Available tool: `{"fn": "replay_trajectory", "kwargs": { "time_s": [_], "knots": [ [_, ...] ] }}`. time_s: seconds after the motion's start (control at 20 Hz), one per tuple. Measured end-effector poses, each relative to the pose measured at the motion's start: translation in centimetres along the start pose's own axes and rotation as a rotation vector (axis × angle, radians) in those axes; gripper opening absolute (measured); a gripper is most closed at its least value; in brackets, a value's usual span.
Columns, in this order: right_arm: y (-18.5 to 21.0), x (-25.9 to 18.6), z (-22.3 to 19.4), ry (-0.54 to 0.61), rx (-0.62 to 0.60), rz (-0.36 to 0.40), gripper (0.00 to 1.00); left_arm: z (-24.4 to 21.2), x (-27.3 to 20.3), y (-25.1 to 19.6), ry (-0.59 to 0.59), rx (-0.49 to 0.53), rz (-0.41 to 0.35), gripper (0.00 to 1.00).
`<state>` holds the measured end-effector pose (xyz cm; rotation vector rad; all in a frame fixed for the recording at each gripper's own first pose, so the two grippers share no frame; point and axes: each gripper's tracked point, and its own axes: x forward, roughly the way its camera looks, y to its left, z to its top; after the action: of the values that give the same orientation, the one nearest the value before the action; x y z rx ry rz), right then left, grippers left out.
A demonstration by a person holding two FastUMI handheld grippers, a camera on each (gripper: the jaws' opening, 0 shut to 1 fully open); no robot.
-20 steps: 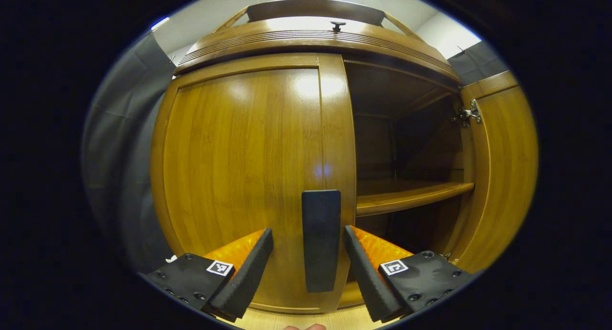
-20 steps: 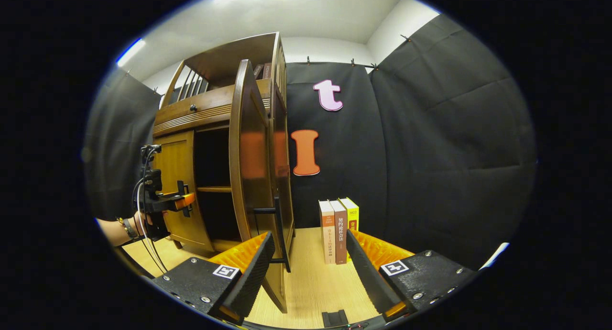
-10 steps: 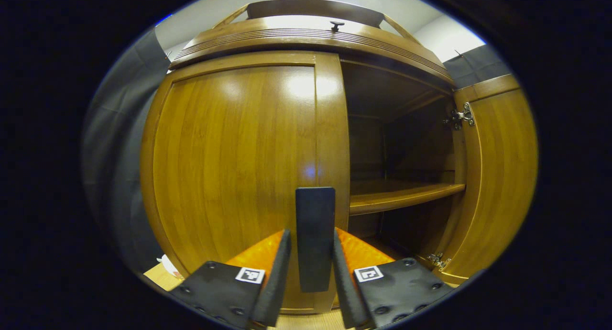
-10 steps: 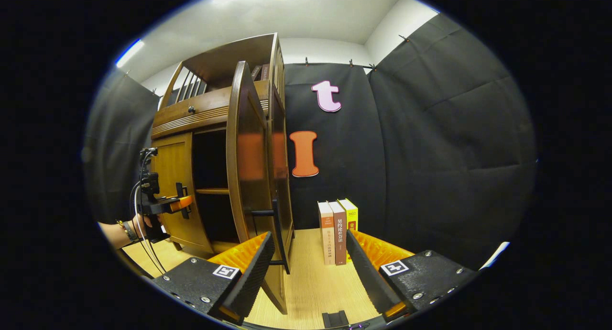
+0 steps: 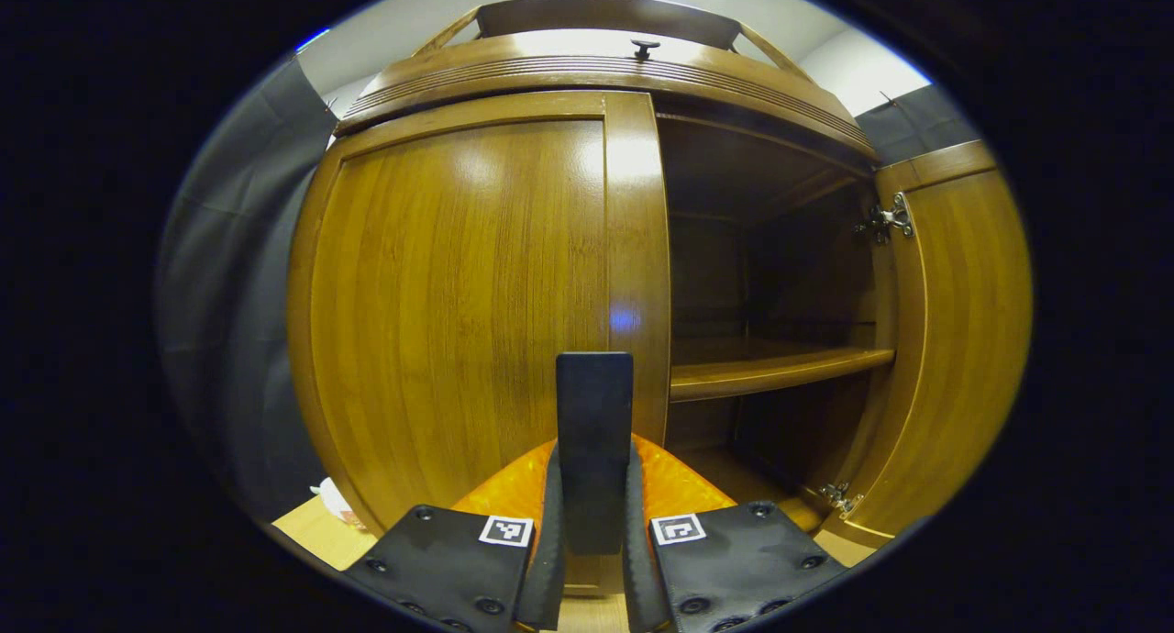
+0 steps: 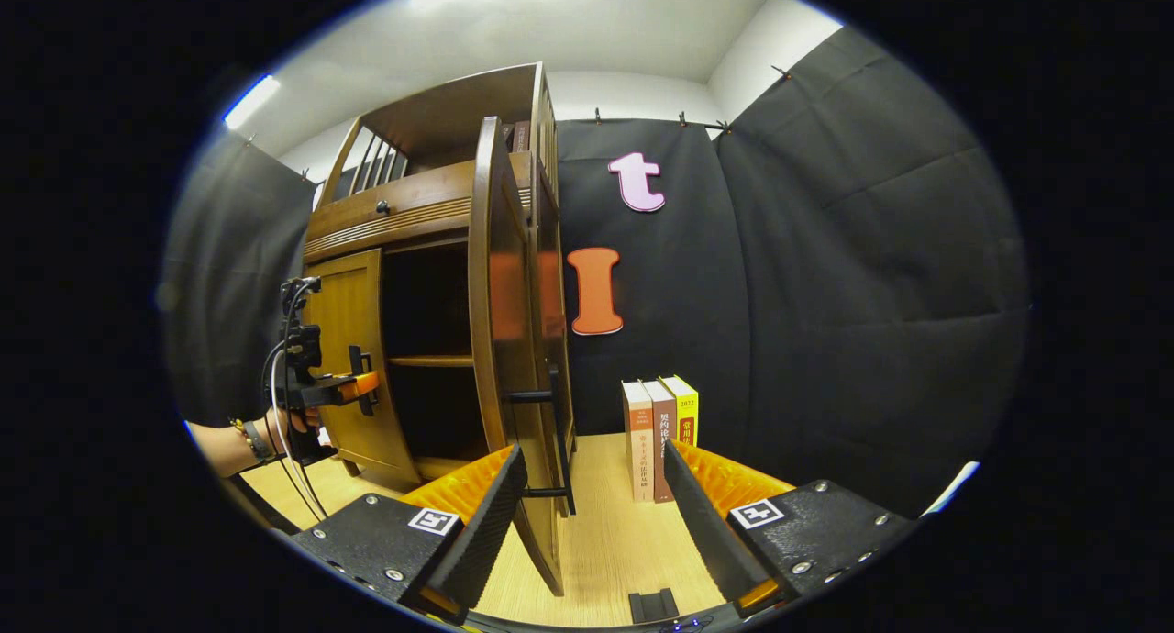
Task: Open the right door of the double-door shoe cabinet with the right hand, and open the left door with the left hand.
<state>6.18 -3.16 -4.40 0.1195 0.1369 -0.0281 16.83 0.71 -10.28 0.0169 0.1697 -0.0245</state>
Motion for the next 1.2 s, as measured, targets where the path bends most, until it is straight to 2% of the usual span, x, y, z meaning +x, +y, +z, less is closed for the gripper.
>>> {"fn": "replay_trajectory", "kwargs": {
  "time_s": [0.05,0.15,0.2,0.3,0.4,0.6,0.8,0.9,0.95,1.05,1.15,1.2],
  "knots": [
    [0.0,0.0,0.0,-0.007,0.002,-0.003,0.92,0.1,-0.7,0.0,-0.006,0.008,0.007,0.29],
    [0.2,0.0,0.3,-0.014,0.006,0.002,0.92,0.1,-2.2,0.2,-0.001,0.028,0.023,0.37],
    [0.2,-0.2,0.3,-0.015,0.007,0.005,0.92,0.1,-3.1,0.5,0.008,0.035,0.03,0.29],
    [0.3,-0.2,0.3,-0.013,0.008,0.01,0.92,0.4,-4.3,0.9,0.031,0.045,0.044,0.29],
    [0.2,-0.2,0.5,-0.015,0.007,0.012,0.92,0.3,-6.4,1.8,0.05,0.053,0.061,0.37],
    [0.1,-0.2,0.9,-0.019,0.001,0.014,0.92,0.7,-10.4,3.8,0.06,0.048,0.095,0.37],
    [0.2,-0.1,0.9,-0.014,-0.007,0.017,0.92,0.9,-13.9,6.3,0.061,0.068,0.139,0.32],
    [0.5,0.0,1.0,-0.017,-0.004,0.021,0.92,0.9,-15.3,7.6,0.065,0.078,0.168,0.36],
    [0.7,0.0,1.0,-0.017,-0.002,0.025,0.92,0.8,-16.2,8.4,0.065,0.074,0.185,0.28],
    [1.2,0.2,0.9,-0.016,-0.001,0.034,0.92,1.1,-17.8,10.2,0.061,0.066,0.22,0.36],
    [1.3,0.1,0.9,-0.015,-0.001,0.04,0.92,0.9,-19.1,11.7,0.064,0.083,0.24,0.36],
    [1.4,0.1,1.0,-0.013,-0.001,0.041,0.92,1.1,-19.0,12.5,0.065,0.094,0.25,0.31]
  ]
}}
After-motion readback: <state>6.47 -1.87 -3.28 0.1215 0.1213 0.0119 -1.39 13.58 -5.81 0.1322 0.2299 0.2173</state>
